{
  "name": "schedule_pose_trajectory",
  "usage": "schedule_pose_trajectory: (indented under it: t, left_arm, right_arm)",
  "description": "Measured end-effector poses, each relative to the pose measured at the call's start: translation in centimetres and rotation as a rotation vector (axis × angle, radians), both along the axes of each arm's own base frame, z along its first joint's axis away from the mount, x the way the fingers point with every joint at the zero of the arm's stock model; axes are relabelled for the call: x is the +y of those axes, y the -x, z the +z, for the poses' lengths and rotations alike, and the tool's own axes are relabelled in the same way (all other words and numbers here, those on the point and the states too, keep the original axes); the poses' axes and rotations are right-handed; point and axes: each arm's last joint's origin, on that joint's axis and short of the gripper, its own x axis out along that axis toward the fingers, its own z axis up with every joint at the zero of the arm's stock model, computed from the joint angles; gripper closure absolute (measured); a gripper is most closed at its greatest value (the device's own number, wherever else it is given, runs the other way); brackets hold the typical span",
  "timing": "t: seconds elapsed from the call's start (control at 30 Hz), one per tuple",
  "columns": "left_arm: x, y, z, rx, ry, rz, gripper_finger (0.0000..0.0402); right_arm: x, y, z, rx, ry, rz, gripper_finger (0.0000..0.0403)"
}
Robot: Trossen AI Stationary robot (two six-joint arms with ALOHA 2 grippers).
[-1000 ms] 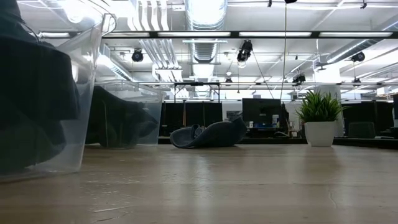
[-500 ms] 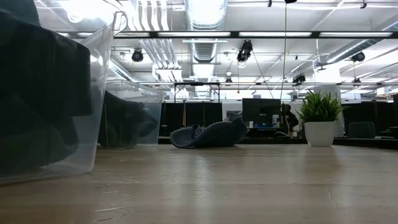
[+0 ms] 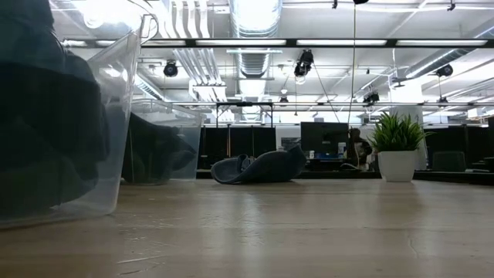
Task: Pick & Place hat
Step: Put the bottom dark blue cap into the bottom transparent bin
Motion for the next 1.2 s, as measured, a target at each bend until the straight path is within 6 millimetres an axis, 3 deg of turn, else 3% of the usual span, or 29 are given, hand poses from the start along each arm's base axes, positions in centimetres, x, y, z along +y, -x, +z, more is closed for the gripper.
schedule_pose_trajectory:
  t: [0.23, 0.4, 0.63, 0.8, 0.93, 1.2]
  left_arm:
    - [0.0, 0.2, -0.1, 0.068, 0.035, -0.005, 0.0271]
    - [0.0, 0.3, -0.1, 0.102, 0.05, -0.02, 0.0266]
    - [0.7, 0.5, 2.1, 0.047, 0.092, -0.036, 0.0266]
    - [1.6, 0.3, 4.4, -0.116, 0.037, 0.016, 0.0266]
    - [2.3, -0.7, 5.4, -0.247, -0.047, 0.068, 0.0266]
    - [4.0, -4.0, 3.4, -0.065, -0.152, 0.012, 0.0266]
  right_arm:
    - [0.0, 0.0, 0.0, 0.0, 0.0, 0.0, 0.0207]
    - [0.0, 0.0, 0.0, 0.0, 0.0, 0.0, 0.0207]
    - [0.0, 0.0, 0.0, 0.0, 0.0, 0.0, 0.0207]
    - [0.0, 0.0, 0.0, 0.0, -0.003, 0.0, 0.0207]
    - [0.0, 0.0, 0.0, 0.001, -0.003, -0.001, 0.0207]
    - [0.0, 0.0, 0.0, 0.001, -0.002, 0.0, 0.0207]
